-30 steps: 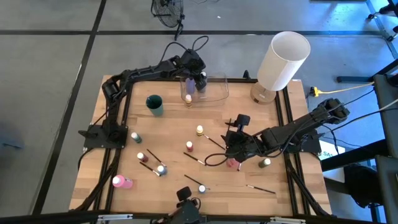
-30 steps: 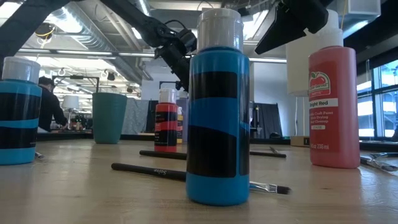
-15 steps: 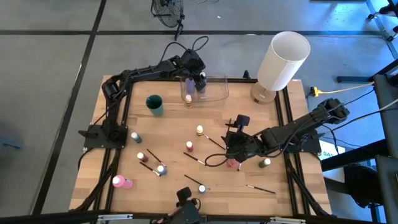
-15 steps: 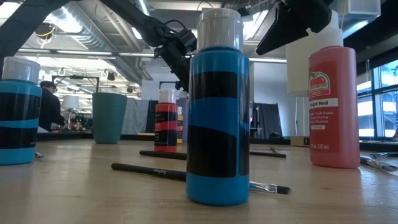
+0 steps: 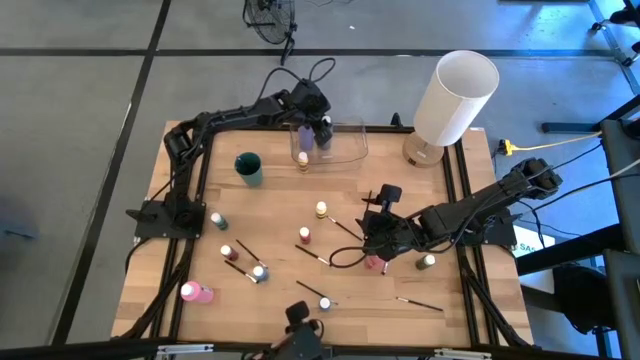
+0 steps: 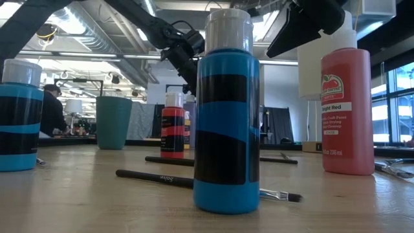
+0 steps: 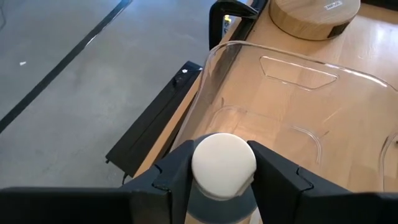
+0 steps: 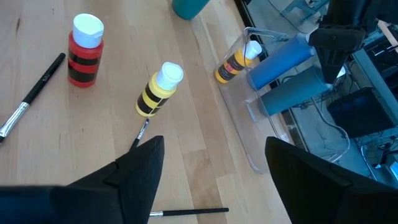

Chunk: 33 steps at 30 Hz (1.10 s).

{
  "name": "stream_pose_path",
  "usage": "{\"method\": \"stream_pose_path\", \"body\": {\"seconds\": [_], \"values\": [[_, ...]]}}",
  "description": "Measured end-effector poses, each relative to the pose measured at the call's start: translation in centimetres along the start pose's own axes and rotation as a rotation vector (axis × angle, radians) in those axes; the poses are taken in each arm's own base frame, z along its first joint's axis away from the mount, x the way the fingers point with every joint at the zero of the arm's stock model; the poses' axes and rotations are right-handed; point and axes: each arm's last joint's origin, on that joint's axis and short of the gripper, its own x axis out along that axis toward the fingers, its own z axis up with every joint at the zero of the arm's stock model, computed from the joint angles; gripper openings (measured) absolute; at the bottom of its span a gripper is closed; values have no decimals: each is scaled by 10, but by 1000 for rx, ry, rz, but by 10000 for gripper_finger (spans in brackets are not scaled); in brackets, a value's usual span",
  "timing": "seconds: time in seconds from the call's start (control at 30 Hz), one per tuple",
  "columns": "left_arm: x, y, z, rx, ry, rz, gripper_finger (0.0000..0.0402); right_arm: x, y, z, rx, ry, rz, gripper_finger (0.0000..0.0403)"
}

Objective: Pick & Place Paint Supplies
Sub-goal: Put the gray paint bottle into the transparent bin

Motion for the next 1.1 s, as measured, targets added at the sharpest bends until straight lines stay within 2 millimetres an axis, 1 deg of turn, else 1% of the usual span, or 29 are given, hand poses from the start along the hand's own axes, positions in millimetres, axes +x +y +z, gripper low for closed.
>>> {"method": "stream_pose_path", "body": {"seconds": [0.1,0.23,0.4,0.77,1.1], "values": [[0,-3,0,49,-6,-36,143,0,0,0,0,0,0,284],[0,-6,1,62,-17,-99,144,0,0,0,0,0,0,284],[0,-5,0,53,-8,-90,158,0,0,0,0,0,0,284],[0,-5,0,68,-7,-68,216,0,0,0,0,0,0,284],[1,-8,0,79,-6,-73,229,0,0,0,0,0,1,284]]}}
